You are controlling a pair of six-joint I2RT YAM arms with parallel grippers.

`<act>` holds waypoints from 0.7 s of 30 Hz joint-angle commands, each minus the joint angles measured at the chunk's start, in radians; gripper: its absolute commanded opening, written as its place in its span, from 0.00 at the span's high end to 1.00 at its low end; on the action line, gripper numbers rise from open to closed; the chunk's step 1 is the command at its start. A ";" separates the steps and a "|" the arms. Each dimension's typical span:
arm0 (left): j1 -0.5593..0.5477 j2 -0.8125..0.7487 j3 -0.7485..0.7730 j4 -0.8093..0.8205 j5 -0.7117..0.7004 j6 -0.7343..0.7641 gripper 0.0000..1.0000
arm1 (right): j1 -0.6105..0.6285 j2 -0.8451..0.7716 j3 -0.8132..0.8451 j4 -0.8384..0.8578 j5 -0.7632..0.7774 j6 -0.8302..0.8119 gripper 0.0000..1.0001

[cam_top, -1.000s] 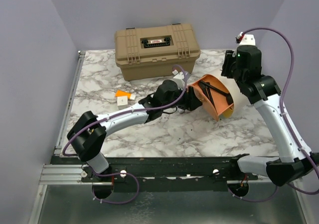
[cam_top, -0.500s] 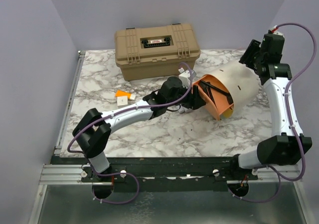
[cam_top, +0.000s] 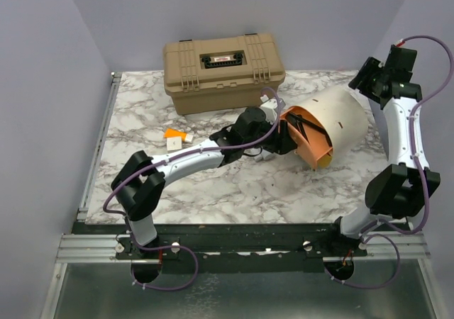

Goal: Organize the makeup
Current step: Close the drawer in the storage box.

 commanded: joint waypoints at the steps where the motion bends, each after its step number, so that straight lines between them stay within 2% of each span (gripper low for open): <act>1: -0.010 0.052 0.065 0.001 0.028 0.020 0.48 | -0.007 0.036 0.031 -0.043 -0.179 -0.050 0.38; 13: -0.011 0.207 0.243 0.002 0.023 0.005 0.48 | -0.007 0.027 -0.066 -0.065 -0.395 -0.108 0.39; 21: -0.027 0.300 0.330 0.018 0.000 -0.037 0.47 | -0.006 0.006 -0.095 -0.087 -0.397 -0.132 0.40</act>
